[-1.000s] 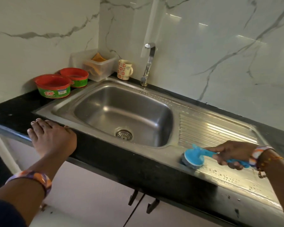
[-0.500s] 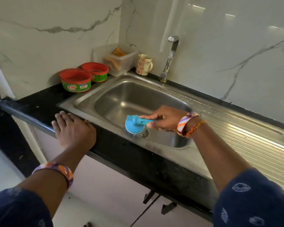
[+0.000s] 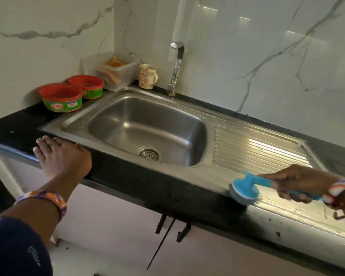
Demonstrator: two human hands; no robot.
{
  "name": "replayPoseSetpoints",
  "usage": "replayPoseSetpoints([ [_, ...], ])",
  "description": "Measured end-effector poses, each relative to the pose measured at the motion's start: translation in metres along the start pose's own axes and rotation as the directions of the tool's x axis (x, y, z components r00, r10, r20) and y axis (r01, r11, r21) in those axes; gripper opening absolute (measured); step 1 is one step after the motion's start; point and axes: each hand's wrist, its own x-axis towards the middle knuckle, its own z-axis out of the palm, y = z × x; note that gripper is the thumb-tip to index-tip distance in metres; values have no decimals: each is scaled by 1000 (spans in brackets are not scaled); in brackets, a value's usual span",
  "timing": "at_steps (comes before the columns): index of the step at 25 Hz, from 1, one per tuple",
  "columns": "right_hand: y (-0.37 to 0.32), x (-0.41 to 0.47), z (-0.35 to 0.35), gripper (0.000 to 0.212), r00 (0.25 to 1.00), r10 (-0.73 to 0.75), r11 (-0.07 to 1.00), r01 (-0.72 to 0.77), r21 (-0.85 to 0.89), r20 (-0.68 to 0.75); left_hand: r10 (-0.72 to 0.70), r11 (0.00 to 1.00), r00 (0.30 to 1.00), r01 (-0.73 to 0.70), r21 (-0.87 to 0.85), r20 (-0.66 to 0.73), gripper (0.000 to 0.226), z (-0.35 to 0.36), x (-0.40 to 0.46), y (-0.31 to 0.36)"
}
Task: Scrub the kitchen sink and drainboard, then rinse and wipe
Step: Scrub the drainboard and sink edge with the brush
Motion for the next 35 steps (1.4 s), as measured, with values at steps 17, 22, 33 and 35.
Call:
replayPoseSetpoints([
  [17, -126, 79, 58, 35, 980, -179, 948, 197, -249, 91, 22, 999, 1000, -22, -23, 19, 61, -1, 1, -3],
  [22, -13, 18, -2, 35, 990, 77, 979, -98, -177, -119, 21, 999, 999, -20, -31, 25, 61, -3, -1, 0],
  [33, -188, 171, 100, 33, 934, -358, 925, 352, -142, -13, 141, 978, 983, -156, -135, -116, 50, 3, -1, -7],
  [35, -249, 212, 125, 36, 903, -429, 883, 424, -203, 20, 129, 974, 979, -155, -163, -155, 49, 6, -1, -8],
])
